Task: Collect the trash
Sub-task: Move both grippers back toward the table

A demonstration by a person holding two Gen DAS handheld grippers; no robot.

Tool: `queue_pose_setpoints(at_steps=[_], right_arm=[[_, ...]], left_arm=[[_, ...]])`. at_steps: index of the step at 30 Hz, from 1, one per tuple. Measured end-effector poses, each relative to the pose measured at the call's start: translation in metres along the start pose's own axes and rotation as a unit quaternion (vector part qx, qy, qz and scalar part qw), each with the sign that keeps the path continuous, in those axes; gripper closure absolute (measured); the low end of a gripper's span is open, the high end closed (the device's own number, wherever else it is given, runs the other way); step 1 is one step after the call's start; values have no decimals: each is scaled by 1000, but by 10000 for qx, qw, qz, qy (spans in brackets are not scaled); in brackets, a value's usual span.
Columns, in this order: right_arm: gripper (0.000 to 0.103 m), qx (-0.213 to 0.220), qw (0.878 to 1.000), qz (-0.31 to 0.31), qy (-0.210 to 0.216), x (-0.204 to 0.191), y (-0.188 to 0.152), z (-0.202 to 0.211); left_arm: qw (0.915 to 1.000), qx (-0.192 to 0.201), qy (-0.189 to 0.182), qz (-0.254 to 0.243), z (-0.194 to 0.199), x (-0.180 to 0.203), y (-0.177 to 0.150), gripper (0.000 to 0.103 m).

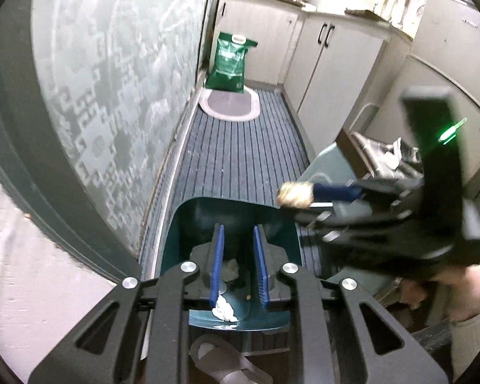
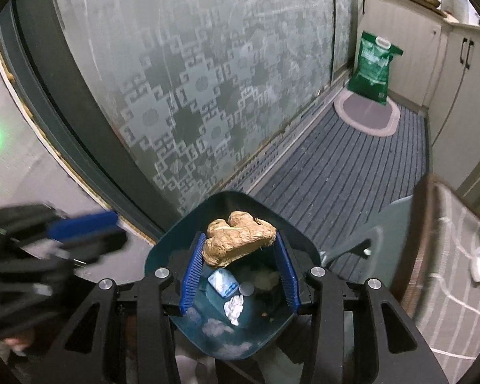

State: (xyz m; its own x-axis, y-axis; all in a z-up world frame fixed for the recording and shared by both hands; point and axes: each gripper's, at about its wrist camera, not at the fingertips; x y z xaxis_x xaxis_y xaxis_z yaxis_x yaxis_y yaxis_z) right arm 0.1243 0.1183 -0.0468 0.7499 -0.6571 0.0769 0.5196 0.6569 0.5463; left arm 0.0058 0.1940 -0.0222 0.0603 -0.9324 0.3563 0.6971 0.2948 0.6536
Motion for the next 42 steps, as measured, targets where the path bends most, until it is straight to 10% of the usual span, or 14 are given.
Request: queue_pose_setpoints(at_steps=[17,42], right_arm=[[46,-960,9948,244,-237,-19,-24,-55],[70,310,9990,-88,298,19,-6,39]], left_arm=[[9992,392,-86,-8,32,6,10,83],[9965,768,-275,-197,36,50,36,75]])
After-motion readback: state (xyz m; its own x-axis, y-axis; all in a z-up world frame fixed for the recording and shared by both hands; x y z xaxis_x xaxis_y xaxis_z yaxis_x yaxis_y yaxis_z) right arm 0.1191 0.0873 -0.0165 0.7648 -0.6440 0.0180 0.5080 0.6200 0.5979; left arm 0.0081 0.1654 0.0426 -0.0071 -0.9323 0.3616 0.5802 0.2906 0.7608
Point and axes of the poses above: each gripper's, at about its wrist camera, not at the fingertips, and z roughly against the way its jaws point, x to its right, y to its top, and after that the axes turned 14 degrees about -y, right-handed
